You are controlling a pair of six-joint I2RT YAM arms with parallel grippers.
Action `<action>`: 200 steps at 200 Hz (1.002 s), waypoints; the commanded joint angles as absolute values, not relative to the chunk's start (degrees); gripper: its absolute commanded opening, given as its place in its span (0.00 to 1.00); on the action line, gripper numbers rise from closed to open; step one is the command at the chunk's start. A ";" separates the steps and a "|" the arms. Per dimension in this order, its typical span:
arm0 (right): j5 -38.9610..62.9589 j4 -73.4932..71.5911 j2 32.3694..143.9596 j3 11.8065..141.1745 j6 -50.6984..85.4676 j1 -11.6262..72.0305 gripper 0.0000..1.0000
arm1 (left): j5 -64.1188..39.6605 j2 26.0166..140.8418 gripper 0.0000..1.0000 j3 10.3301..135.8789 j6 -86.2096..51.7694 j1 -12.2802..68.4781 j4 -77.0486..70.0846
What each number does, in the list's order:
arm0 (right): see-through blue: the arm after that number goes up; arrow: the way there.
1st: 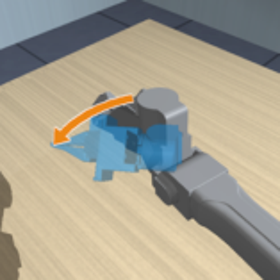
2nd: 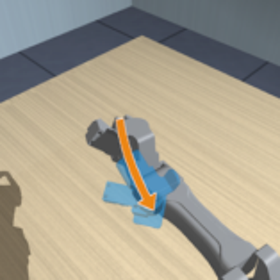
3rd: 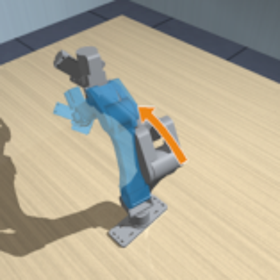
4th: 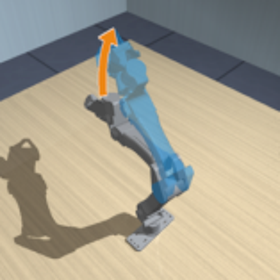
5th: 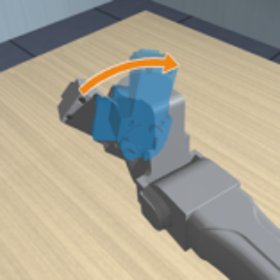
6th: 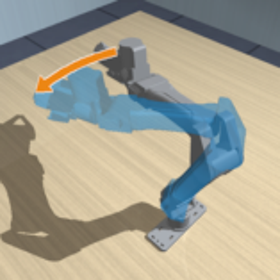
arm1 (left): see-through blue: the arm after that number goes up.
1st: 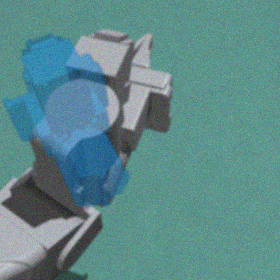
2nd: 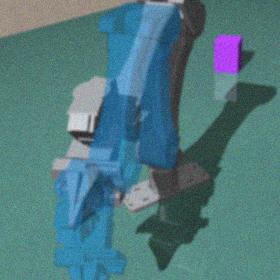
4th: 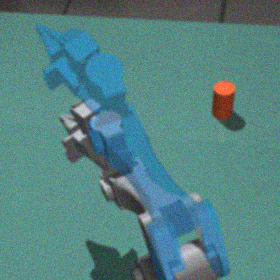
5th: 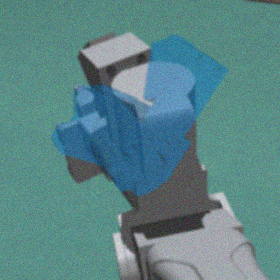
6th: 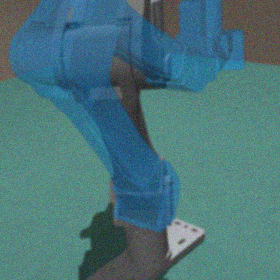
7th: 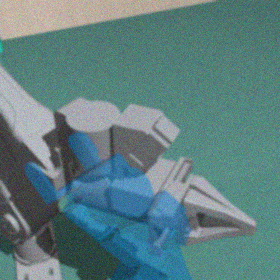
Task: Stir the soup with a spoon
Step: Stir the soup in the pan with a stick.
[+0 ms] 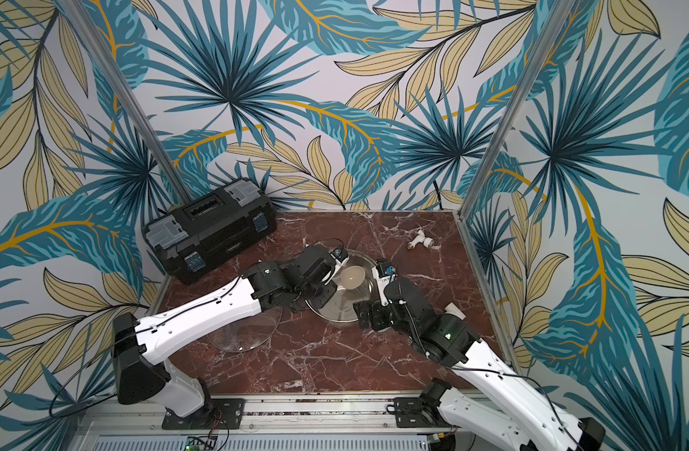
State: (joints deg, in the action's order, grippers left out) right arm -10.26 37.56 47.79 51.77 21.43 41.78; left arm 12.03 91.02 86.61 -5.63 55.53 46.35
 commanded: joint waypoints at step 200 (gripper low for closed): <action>-10.89 37.55 47.13 51.68 22.06 41.87 1.00 | 22.87 89.10 0.00 92.68 -9.84 55.72 54.94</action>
State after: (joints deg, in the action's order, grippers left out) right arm -10.04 37.54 48.05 51.77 21.47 41.78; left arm 19.51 88.03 88.75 -9.47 55.70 60.40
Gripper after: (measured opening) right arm 0.994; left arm 0.119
